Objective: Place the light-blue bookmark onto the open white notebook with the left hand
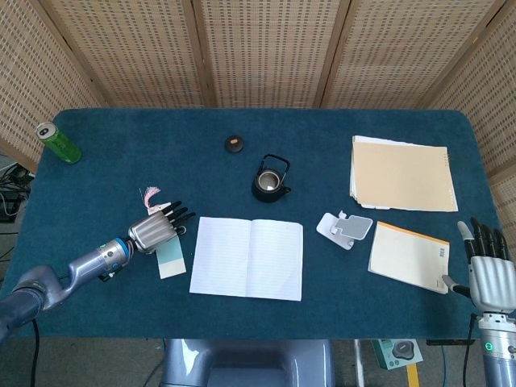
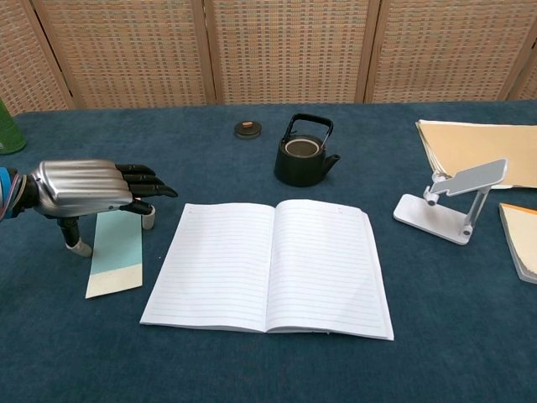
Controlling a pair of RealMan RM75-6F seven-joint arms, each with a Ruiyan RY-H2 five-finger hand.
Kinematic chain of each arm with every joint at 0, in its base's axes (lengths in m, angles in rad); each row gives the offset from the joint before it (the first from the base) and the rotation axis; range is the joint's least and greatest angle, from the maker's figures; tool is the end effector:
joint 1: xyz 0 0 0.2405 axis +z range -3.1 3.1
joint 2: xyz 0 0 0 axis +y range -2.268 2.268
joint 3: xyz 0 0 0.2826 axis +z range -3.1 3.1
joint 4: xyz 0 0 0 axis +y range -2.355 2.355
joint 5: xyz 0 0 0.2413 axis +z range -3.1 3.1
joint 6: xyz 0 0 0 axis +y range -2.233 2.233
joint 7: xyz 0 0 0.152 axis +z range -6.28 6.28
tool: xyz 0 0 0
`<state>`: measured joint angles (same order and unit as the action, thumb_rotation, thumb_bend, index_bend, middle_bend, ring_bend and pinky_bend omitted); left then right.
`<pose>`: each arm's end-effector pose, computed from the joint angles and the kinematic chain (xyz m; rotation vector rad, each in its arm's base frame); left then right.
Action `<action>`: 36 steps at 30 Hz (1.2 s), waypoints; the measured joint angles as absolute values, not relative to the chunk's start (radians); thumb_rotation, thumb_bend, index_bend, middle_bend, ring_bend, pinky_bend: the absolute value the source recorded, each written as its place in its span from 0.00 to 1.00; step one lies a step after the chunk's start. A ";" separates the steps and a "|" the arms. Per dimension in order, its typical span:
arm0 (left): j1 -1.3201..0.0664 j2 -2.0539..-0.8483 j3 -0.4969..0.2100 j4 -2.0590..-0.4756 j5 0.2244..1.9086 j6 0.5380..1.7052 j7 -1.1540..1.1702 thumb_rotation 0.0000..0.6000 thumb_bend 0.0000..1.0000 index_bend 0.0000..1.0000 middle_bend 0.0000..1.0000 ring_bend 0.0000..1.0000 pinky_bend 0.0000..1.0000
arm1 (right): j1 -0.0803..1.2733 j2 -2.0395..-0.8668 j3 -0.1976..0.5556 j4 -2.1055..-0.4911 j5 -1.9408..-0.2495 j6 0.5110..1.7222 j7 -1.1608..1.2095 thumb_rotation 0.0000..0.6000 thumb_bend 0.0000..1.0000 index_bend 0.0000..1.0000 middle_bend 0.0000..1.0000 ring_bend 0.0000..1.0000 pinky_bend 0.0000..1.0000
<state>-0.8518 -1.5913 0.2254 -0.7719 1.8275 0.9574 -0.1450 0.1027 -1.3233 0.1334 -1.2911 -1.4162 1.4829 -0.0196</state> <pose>-0.2773 0.4092 -0.0421 -2.4313 -0.2217 -0.5336 -0.3962 -0.2218 0.1227 1.2763 -0.7785 0.8218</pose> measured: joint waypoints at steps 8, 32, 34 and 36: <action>-0.853 -1.591 0.227 -0.780 1.822 0.957 -0.140 1.00 0.29 0.44 0.00 0.00 0.00 | 0.103 -1.324 0.133 -1.290 -1.418 1.484 -0.018 1.00 0.10 0.05 0.00 0.00 0.00; -0.849 -1.578 0.227 -0.803 1.814 0.987 -0.159 1.00 0.38 0.62 0.00 0.00 0.00 | 0.102 -1.321 0.131 -1.294 -1.423 1.487 -0.015 1.00 0.10 0.05 0.00 0.00 0.00; -0.849 -1.572 0.225 -0.808 1.813 0.995 -0.162 1.00 0.38 0.62 0.00 0.00 0.00 | 0.102 -1.320 0.131 -1.295 -1.423 1.488 -0.015 1.00 0.10 0.05 0.00 0.00 0.00; -0.849 -1.569 0.224 -0.812 1.812 0.997 -0.162 1.00 0.38 0.62 0.00 0.00 0.00 | 0.102 -1.320 0.131 -1.296 -1.423 1.488 -0.015 1.00 0.10 0.05 0.00 0.00 0.00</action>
